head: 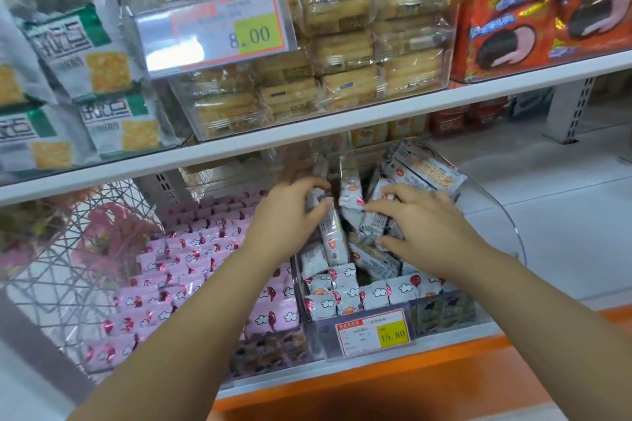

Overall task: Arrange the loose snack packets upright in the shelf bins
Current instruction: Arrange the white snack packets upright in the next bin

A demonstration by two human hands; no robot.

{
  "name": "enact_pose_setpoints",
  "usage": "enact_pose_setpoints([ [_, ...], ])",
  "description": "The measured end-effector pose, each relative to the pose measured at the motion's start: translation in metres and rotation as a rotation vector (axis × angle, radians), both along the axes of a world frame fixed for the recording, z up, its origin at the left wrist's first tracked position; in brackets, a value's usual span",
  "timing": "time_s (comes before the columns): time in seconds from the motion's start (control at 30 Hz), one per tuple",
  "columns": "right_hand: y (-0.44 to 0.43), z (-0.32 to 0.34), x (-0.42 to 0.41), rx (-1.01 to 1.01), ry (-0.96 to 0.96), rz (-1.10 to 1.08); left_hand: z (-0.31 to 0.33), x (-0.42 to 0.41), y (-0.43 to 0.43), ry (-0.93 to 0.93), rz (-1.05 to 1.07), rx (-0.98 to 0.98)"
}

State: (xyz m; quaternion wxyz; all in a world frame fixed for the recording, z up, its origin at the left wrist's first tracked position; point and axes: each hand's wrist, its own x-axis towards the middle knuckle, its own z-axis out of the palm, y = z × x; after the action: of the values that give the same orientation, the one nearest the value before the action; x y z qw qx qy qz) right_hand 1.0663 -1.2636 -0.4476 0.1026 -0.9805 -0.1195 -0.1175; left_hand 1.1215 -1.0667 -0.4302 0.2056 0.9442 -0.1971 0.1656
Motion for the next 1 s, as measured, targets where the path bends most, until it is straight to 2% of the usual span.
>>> enact_pose_setpoints([
  [0.1,0.004,0.001,0.005,-0.017,-0.011,0.010,0.005,0.005,-0.001,0.090,-0.062,0.084],
  [0.33,0.014,0.002,0.013,0.049,-0.024,0.008,0.015,0.031,-0.005,0.155,-0.088,0.192],
  [0.43,0.018,0.003,0.017,0.140,-0.030,0.004,0.020,0.042,-0.004,0.261,-0.113,0.171],
  [0.6,0.023,0.009,0.027,0.244,-0.106,0.036,0.013,0.045,0.004,0.310,-0.195,0.094],
  [0.8,0.028,0.021,0.059,0.318,-0.131,0.020,-0.002,0.047,0.006,0.157,-0.181,0.052],
  [1.0,0.026,0.005,0.083,0.290,-0.137,-0.084,-0.004,0.061,-0.014,0.072,-0.057,0.194],
])
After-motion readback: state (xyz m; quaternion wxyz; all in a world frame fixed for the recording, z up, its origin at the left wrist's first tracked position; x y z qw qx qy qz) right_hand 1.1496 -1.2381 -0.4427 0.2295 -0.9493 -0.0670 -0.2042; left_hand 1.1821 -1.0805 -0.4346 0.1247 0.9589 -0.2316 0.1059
